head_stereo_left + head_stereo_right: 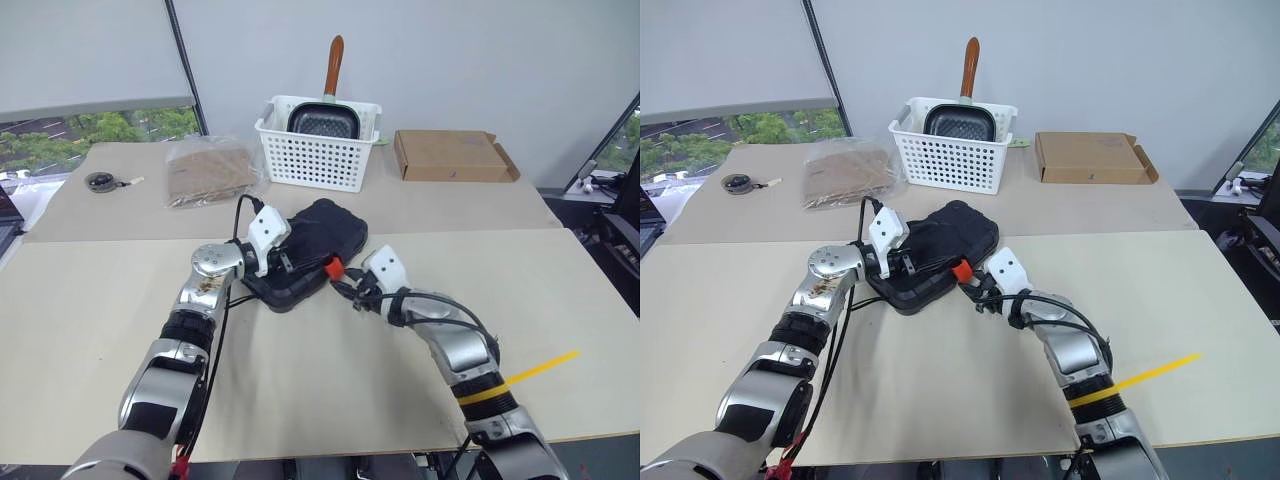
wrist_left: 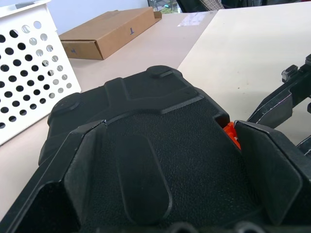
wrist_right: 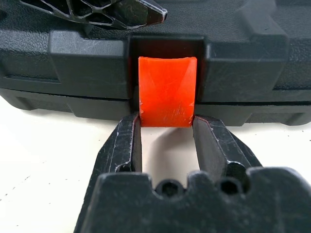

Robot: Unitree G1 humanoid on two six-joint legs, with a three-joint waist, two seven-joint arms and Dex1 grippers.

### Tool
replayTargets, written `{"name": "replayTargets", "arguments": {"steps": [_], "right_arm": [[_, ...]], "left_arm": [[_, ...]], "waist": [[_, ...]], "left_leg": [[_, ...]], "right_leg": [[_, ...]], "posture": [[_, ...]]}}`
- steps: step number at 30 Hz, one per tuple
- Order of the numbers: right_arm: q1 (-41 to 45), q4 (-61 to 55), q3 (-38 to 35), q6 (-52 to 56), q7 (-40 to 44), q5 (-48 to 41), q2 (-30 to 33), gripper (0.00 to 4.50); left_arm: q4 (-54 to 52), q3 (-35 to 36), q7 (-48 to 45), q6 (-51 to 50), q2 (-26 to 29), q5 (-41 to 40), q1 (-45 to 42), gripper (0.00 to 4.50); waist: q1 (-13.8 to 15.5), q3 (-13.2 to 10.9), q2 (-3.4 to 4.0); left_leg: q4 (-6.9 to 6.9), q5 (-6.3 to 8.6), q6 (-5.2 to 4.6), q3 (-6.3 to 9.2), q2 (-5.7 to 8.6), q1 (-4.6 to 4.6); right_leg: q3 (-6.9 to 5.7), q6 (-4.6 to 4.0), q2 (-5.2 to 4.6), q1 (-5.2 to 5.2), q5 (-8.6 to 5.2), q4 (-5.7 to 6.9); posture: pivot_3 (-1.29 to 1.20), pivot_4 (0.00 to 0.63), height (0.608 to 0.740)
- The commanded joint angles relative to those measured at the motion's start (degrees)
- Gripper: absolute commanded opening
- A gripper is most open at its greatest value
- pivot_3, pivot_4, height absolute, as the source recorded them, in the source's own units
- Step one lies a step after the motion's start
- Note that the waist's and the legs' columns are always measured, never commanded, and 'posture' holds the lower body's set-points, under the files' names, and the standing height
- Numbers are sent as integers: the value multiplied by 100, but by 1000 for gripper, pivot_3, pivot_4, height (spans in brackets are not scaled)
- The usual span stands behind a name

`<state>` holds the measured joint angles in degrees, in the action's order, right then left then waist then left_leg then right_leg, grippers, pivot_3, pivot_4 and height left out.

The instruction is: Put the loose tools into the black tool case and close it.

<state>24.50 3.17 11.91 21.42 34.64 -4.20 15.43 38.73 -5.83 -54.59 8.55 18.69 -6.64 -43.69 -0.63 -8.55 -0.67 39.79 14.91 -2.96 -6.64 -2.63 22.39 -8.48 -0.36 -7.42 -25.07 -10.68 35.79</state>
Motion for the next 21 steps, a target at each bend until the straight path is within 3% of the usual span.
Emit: {"name": "replayTargets", "arguments": {"steps": [1,3,8,11,17,21], "right_arm": [[120,-361,14,47,133,-115,5,2300],[25,-528,-8,183,229,-161,110,2803],[-154,-961,-55,640,360,-297,349,2803],[-207,-1080,-73,790,221,-270,370,2139],[-102,-955,-26,848,111,-203,247,96],[-22,-905,-46,850,100,-235,211,16]], "left_arm": [[278,-154,18,-150,-37,201,230,4500],[283,-153,22,-155,-40,201,231,4500],[286,-145,23,-154,-36,203,252,4500],[300,-146,31,-153,-47,204,260,4500],[345,-150,43,-144,-71,212,218,4500],[366,-133,49,-132,-50,214,209,4500]], "waist": [[0,0,0],[0,0,1],[10,3,4],[13,3,5],[14,3,5],[15,3,5]], "left_leg": [[0,0,0,0,0,0],[-1,0,0,0,0,1],[-3,2,-2,1,0,3],[-4,2,-3,2,0,3],[-5,22,33,4,-2,4],[-5,22,32,3,-1,4]], "right_leg": [[0,0,0,0,0,-1],[0,0,0,-1,0,-1],[0,0,-3,0,-1,-9],[-1,0,-3,-1,-1,-11],[-4,0,-3,-2,-1,-11],[-4,1,-4,-1,-1,-12]], "posture": [[0,150,700],[0,150,700],[0,150,700],[0,150,700],[0,150,700],[0,150,700]]}}
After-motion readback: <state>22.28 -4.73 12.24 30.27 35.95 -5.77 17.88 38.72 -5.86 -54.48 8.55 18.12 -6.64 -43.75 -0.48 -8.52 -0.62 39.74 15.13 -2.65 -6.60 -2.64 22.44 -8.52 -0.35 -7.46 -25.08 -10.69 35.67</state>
